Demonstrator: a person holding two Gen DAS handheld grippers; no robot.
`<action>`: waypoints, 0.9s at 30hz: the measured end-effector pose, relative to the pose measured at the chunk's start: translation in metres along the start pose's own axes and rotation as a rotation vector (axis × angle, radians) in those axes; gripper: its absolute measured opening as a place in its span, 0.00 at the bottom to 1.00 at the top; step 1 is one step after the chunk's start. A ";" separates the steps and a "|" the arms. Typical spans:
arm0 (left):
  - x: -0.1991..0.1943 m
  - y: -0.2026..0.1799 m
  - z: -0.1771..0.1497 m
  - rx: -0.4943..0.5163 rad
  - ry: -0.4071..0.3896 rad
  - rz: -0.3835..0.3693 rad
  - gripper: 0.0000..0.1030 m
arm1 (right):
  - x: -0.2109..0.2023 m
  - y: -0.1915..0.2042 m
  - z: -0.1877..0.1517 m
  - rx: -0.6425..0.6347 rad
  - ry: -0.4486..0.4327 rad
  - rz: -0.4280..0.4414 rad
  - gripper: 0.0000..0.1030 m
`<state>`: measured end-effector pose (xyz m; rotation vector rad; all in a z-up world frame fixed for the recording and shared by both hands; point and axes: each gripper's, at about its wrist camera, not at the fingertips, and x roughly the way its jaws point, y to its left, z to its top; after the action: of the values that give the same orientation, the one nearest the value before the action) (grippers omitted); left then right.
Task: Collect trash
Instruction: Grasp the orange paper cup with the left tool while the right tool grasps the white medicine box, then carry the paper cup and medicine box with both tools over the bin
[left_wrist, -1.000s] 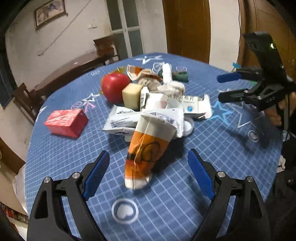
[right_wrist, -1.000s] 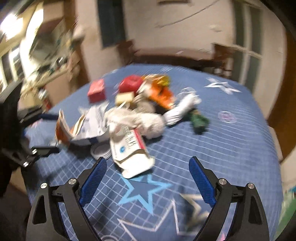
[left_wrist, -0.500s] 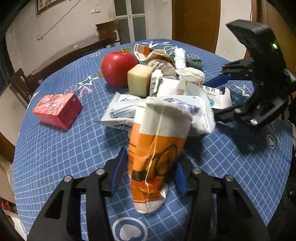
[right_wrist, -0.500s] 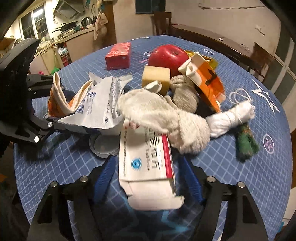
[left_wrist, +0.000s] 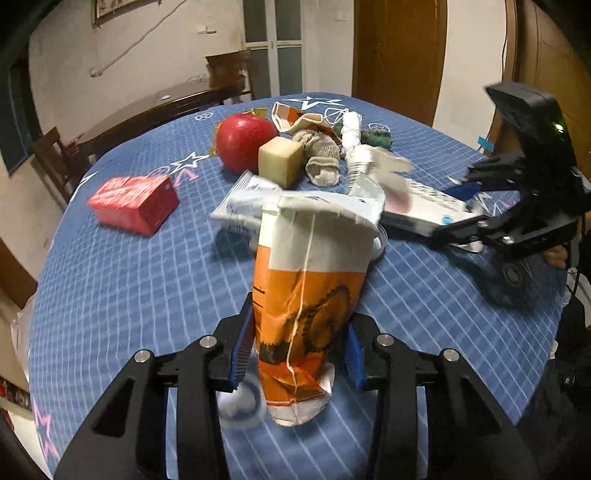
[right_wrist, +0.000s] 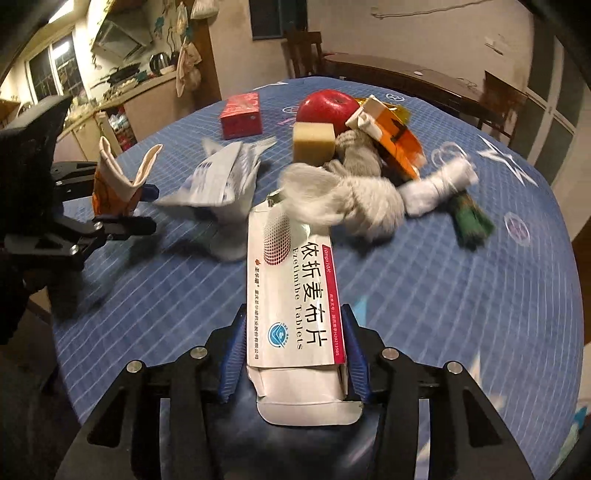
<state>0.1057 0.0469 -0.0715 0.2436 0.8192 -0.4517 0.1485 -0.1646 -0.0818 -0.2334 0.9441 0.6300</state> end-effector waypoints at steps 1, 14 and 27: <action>-0.003 -0.001 -0.003 -0.006 -0.002 0.005 0.39 | -0.009 0.003 -0.010 0.013 -0.008 0.005 0.47; -0.054 -0.022 0.001 -0.117 -0.083 0.080 0.39 | -0.095 0.031 -0.068 0.198 -0.212 0.068 0.47; -0.058 -0.121 0.099 -0.006 -0.245 0.057 0.39 | -0.192 -0.004 -0.093 0.391 -0.443 -0.176 0.47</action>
<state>0.0770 -0.0799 0.0331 0.2010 0.5730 -0.4164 0.0054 -0.2863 0.0199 0.1683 0.5921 0.3047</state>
